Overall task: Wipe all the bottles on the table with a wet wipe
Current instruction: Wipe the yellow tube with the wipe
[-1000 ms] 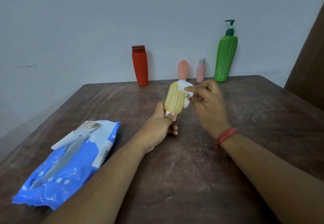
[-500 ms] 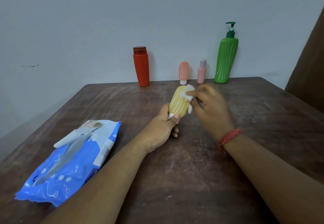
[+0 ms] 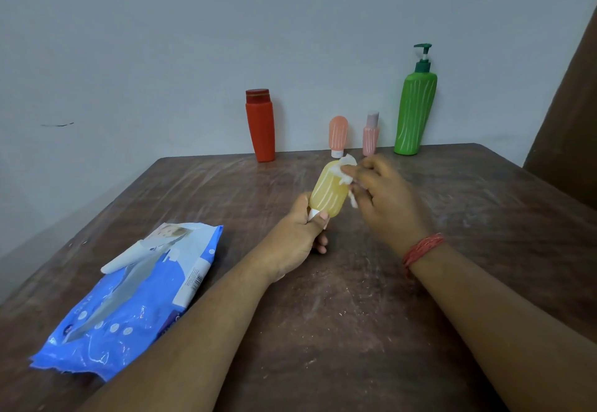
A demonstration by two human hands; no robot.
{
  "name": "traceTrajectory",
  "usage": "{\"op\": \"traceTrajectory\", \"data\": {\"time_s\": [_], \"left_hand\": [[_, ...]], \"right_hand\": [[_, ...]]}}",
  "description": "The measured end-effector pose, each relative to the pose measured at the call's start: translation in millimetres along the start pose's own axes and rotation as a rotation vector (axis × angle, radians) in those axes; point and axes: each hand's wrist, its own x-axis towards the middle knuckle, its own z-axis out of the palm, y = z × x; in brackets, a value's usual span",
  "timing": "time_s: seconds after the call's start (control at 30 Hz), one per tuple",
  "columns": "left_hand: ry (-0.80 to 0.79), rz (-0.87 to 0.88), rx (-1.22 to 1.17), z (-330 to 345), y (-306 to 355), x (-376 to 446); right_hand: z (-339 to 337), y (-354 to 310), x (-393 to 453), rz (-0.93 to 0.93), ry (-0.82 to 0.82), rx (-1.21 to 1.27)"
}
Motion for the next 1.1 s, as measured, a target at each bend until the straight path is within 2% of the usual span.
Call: {"op": "traceTrajectory", "data": {"time_s": [0.1,0.2,0.3,0.43,0.53,0.67,0.77,0.9,1.03,1.1], "left_hand": [[0.009,-0.004,-0.050,-0.4,1.0,-0.4],[0.000,0.003,0.009,-0.1,-0.5,0.4],[0.015,0.012,-0.047,0.2,0.1,-0.4],[0.012,0.003,-0.059,-0.7,0.4,-1.2],[0.034,0.018,-0.183,-1.9,-1.0,-0.5],[0.015,0.028,-0.233,-0.6,0.7,-1.9],[0.006,0.020,-0.277,-1.3,1.6,-3.0],[-0.010,0.014,-0.266,-0.8,1.8,-2.4],[-0.003,0.011,-0.300,-1.8,1.7,-3.4],[-0.006,0.008,-0.288,-1.6,1.5,-2.6]], "right_hand": [[-1.4,-5.5,-2.7,-0.101,-0.064,-0.037],[-3.4,-1.2,0.1,0.016,0.004,-0.028],[-2.5,-3.5,-3.3,-0.117,-0.094,-0.022],[-3.9,0.9,-1.8,-0.012,-0.024,0.016],[1.2,-5.8,-4.6,-0.116,-0.113,0.040],[1.2,-1.9,-1.9,-0.015,0.020,0.024],[2.5,-4.4,-5.2,-0.111,-0.064,0.065],[-0.6,-0.2,-2.8,0.003,0.026,0.056],[-1.0,-7.2,-5.6,-0.168,-0.093,0.090],[-2.2,-3.2,-3.1,-0.066,-0.025,0.051]]}}
